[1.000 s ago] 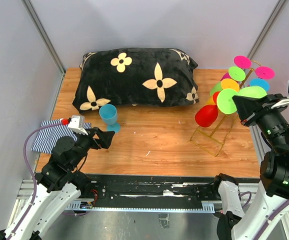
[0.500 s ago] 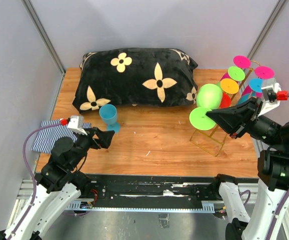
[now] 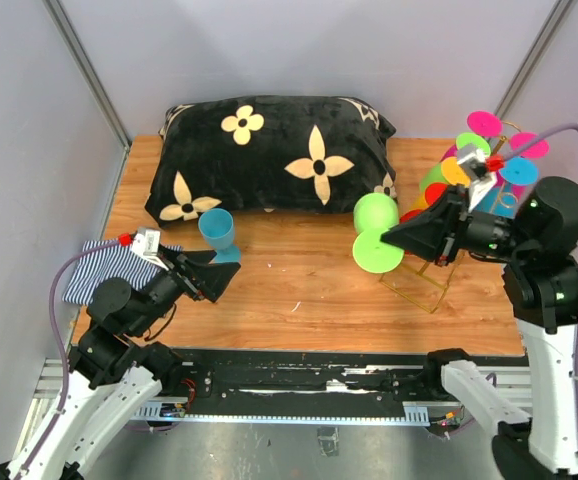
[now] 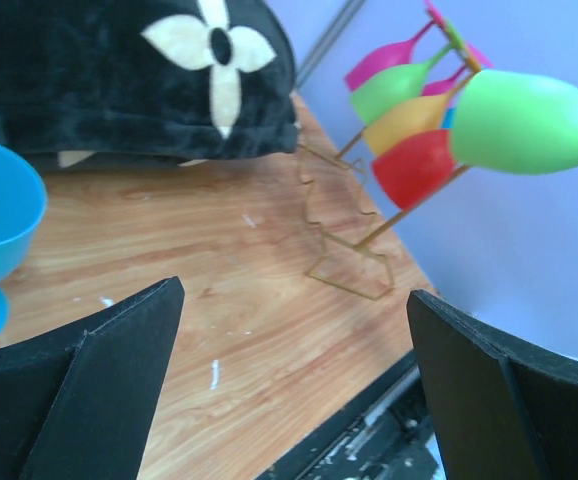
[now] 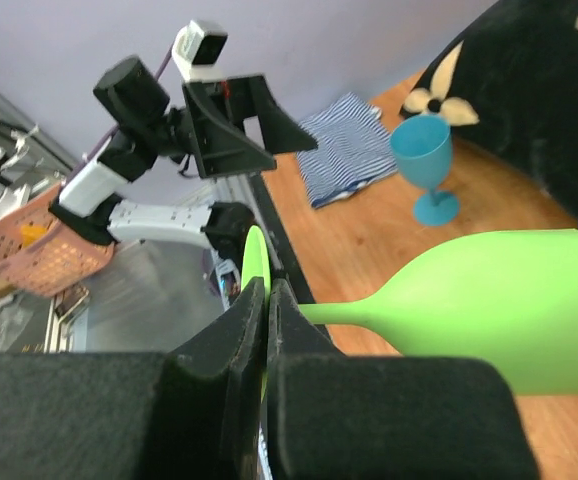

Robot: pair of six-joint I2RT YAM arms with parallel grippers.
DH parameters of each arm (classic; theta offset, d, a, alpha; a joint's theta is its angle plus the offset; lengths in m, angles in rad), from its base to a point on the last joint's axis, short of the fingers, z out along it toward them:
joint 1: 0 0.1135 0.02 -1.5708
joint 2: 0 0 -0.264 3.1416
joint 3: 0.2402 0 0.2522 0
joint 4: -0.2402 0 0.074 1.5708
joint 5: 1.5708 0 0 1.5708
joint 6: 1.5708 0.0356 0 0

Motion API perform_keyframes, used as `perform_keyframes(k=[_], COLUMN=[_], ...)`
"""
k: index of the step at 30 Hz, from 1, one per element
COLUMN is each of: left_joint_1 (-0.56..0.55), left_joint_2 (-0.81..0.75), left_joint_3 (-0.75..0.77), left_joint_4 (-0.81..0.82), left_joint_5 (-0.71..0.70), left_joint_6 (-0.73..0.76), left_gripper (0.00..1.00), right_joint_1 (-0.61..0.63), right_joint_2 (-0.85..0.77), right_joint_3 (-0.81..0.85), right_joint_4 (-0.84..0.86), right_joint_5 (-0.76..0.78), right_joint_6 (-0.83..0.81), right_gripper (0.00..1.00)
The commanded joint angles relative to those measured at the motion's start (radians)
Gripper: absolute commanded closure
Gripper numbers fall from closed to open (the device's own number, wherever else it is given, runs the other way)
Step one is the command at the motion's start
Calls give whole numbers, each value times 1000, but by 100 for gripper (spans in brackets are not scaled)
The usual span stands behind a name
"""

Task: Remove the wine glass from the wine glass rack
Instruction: Place the wine glass at the center of the board.

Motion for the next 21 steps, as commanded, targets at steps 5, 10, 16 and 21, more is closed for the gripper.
perform_keyframes(k=[5,10,16,21], left_joint_1=[5,6,4,-18], left_joint_2=[62,42,88,75], left_joint_3=[-5,-91,-190,-225], left_joint_4=[184,355,564,582], left_joint_5=[220,321,548,526], left_joint_6=[-142,-252,-386,-367], left_gripper=[0,0,0,0], right_joint_1=[631,835,890,936], right_joint_2=[137,191,150,101], right_joint_3=[0,-124,-348,-478], right_joint_4=[-136,29,321,503], right_joint_5=[574,759,832,853], right_joint_6=[-239,-252,-152,-117], right_gripper=[99,99,99,99])
